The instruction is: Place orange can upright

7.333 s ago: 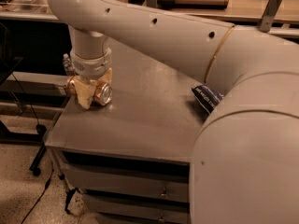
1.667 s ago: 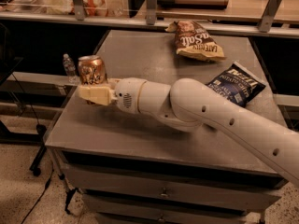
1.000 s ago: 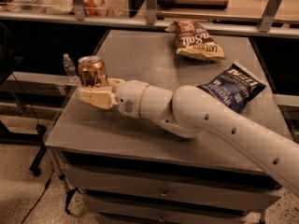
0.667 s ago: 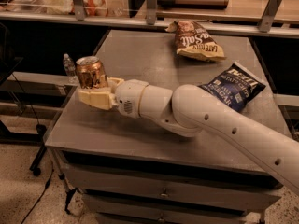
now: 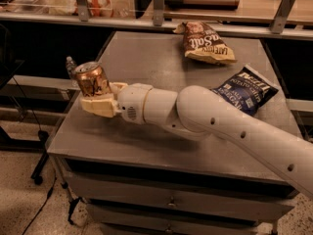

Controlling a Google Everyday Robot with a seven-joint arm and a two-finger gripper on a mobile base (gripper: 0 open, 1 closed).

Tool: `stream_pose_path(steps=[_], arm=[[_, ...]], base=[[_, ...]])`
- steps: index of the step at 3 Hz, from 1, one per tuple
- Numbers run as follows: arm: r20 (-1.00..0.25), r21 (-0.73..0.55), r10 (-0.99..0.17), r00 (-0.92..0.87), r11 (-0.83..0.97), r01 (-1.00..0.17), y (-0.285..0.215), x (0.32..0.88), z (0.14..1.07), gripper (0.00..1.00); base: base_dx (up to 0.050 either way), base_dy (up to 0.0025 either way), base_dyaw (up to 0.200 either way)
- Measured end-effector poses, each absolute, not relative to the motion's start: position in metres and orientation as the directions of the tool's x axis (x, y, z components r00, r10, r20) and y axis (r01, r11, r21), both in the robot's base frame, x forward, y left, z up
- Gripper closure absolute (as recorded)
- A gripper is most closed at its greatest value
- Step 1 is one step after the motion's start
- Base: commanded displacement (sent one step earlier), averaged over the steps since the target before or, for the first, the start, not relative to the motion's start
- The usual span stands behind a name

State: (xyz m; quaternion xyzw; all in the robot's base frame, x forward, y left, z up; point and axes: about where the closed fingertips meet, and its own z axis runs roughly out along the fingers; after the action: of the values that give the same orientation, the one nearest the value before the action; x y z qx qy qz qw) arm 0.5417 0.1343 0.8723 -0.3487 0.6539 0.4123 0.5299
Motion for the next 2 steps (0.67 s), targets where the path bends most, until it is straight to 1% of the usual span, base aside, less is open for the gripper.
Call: stream_pose_path(steps=[2], arm=[[-0.981, 0.162, -0.029, -0.192, 0.422, -0.892, 0.1369, 0.5355, 0.8588, 1.00]], base=[[0.000, 0.00000, 0.000]])
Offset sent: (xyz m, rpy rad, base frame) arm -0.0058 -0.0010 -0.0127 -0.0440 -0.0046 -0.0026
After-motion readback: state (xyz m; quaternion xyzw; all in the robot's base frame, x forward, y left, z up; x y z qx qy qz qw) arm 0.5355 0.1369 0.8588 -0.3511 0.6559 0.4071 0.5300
